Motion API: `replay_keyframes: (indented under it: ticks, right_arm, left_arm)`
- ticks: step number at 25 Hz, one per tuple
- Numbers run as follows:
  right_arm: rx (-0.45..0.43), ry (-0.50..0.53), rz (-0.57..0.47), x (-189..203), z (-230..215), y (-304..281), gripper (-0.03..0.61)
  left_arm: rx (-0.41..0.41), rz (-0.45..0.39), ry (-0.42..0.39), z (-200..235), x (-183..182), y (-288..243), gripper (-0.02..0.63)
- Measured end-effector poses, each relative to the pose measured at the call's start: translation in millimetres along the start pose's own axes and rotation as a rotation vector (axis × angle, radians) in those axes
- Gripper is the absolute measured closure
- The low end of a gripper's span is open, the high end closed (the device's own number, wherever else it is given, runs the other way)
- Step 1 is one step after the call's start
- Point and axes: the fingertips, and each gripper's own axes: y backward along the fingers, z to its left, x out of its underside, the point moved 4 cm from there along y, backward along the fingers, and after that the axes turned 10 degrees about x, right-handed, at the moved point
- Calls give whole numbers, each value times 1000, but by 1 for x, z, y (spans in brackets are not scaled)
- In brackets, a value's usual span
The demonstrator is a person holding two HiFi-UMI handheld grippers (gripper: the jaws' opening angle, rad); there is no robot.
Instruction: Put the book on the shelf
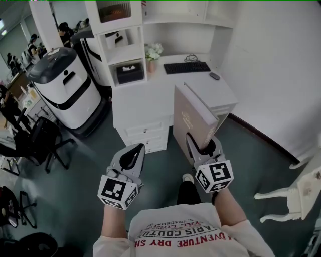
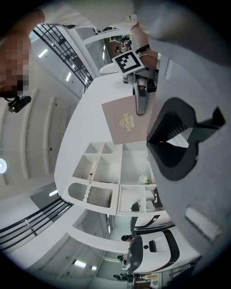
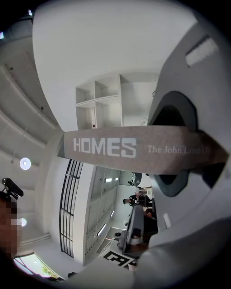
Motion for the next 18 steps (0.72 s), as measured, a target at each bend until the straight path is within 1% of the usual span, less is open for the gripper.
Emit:
replay_keyframes:
  ticks: [3, 6, 13, 18]
  right_arm:
    - [-55, -8, -5, -1, -26, -39, 405]
    - [-105, -6, -9, -11, -61, -82, 405]
    - [-213, 15, -4, -21, -144, -173, 405]
    - [-273, 1, -2, -23, -186, -218, 405]
  left_arm:
    - [-65, 1, -6, 15, -4, -33, 609]
    - [-121, -3, -1, 27, -14, -77, 609]
    - [-215, -9, 7, 45, -26, -189, 609]
    - [-263, -3, 17, 51, -26, -243, 609]
